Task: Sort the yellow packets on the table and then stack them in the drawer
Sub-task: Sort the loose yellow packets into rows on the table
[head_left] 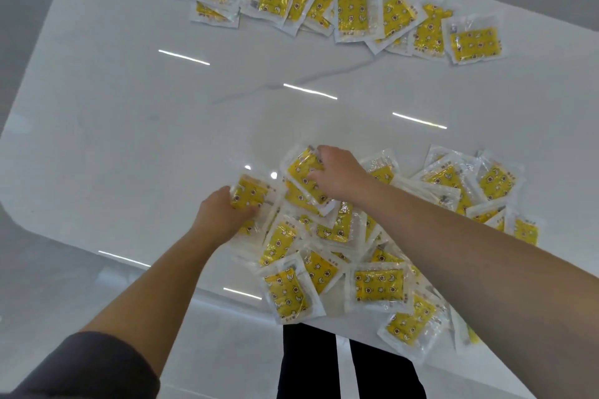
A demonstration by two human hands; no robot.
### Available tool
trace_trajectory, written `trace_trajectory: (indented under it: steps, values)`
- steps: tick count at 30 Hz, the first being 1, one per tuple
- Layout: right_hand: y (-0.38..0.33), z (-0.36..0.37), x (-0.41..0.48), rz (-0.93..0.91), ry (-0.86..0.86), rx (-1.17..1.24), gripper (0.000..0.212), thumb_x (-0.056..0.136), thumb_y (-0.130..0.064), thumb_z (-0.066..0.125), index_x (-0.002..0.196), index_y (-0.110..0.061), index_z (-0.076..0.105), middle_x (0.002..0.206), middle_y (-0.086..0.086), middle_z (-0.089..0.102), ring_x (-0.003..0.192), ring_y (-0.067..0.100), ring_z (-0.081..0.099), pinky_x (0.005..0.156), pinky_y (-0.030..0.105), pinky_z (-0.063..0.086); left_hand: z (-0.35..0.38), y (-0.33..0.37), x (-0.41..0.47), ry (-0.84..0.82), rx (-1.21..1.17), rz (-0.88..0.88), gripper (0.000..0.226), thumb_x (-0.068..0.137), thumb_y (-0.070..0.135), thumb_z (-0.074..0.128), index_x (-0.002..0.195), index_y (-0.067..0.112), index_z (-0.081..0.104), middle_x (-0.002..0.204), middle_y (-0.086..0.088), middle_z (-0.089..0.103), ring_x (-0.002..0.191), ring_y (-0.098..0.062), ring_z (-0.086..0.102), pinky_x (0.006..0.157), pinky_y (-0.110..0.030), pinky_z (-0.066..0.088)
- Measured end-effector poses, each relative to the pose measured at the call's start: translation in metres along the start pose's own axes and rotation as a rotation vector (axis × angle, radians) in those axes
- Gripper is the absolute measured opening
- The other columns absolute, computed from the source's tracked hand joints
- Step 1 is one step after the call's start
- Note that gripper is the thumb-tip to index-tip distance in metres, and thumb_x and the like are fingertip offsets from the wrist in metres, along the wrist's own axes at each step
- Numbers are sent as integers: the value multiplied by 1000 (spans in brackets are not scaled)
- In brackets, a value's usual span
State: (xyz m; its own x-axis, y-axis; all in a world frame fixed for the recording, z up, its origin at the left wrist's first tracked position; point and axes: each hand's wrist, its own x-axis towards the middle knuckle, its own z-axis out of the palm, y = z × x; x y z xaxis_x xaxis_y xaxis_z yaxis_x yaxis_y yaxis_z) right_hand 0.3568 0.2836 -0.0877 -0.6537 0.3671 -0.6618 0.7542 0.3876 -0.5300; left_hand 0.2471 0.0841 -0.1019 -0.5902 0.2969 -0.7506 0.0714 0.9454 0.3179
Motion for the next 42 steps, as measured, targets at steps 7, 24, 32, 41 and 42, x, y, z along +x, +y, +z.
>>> trace_trajectory:
  steps: [7,24,32,41,42]
  values:
    - [35,-31,2,316,121,617,39,93,-20,61,130,-11,52,127,7,59,105,22,58,88,33,45,-32,17,-3,85,-476,-70,23,82,27,75,98,15,65,91,-3,71,84,-21,69,72,-32,54]
    - [94,-156,71,478,426,1244,27,91,-22,64,117,-17,59,109,5,69,96,25,68,88,51,55,-15,225,76,74,-719,87,19,80,17,77,94,22,65,97,-3,73,81,-16,71,74,-32,58]
    - [100,-232,122,466,631,1115,50,90,-25,59,136,-15,45,122,2,57,106,24,58,94,40,49,-26,338,140,160,-468,254,62,63,41,81,114,12,64,110,-5,69,98,-21,68,87,-42,56]
    - [143,-256,125,371,737,621,27,85,-23,58,109,-10,62,103,5,66,93,24,63,79,32,51,-9,365,165,493,225,219,32,89,7,49,121,1,51,121,-20,56,110,-36,55,73,-36,42]
    - [150,-258,125,380,741,600,28,86,-23,58,111,-10,61,104,3,65,93,22,61,78,31,49,-11,365,165,512,203,218,32,89,5,48,121,1,50,118,-19,57,107,-36,56,70,-37,41]
